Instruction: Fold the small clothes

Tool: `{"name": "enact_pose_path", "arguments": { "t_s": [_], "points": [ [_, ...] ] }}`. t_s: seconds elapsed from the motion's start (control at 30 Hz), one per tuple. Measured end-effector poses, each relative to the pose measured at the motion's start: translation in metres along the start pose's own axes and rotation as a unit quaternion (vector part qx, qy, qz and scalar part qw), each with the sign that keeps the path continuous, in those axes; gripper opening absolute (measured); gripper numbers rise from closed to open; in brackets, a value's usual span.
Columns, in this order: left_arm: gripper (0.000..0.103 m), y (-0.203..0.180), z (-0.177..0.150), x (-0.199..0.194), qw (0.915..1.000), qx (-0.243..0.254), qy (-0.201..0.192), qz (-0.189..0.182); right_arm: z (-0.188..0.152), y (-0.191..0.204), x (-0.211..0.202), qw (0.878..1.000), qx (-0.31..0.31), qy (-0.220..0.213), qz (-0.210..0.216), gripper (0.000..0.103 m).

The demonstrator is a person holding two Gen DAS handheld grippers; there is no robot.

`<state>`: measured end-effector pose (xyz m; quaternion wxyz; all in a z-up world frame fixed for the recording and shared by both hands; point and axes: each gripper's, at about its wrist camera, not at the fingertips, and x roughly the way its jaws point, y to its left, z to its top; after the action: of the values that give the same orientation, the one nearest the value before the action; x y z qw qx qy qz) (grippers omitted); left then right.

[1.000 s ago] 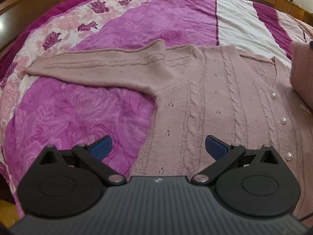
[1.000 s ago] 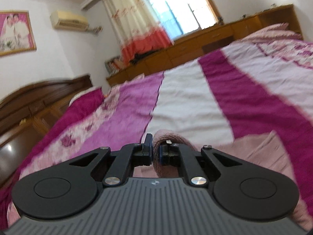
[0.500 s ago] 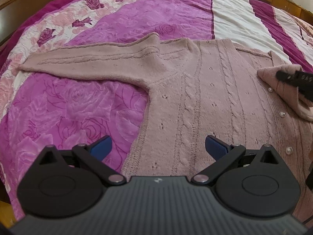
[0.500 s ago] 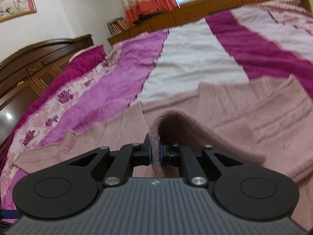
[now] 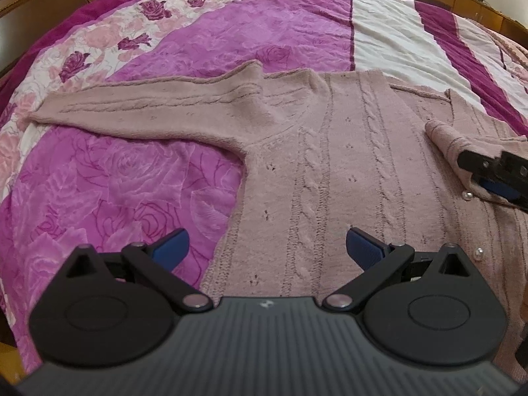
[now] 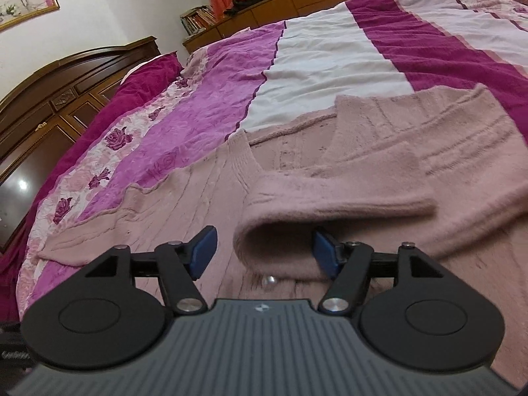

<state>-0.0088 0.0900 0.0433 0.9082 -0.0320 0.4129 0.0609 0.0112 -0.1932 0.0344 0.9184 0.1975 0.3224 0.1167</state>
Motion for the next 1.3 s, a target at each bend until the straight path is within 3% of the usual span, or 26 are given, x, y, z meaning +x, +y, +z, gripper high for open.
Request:
{"name": "enact_pose_path", "arguments": {
  "t_s": [0.4, 0.57, 0.9, 1.3],
  "points": [
    [0.103, -0.019, 0.002, -0.006, 0.9996, 0.024, -0.005, -0.014, 0.008, -0.019, -0.079, 0.999, 0.011, -0.033, -0.002, 0.071],
    [0.103, -0.03, 0.003, -0.009, 0.999, 0.04, -0.009, -0.017, 0.012, -0.029, -0.098, 0.997, -0.017, -0.066, -0.04, 0.076],
    [0.103, -0.053, 0.012, -0.006, 0.9977, 0.065, -0.009, -0.017, 0.013, -0.055, -0.109, 0.993, -0.028, -0.077, -0.082, 0.077],
    [0.103, -0.114, 0.023, 0.008, 0.9911, 0.125, -0.022, -0.04, 0.027, -0.084, -0.091, 0.986, -0.012, -0.096, -0.135, 0.077]
  ]
}}
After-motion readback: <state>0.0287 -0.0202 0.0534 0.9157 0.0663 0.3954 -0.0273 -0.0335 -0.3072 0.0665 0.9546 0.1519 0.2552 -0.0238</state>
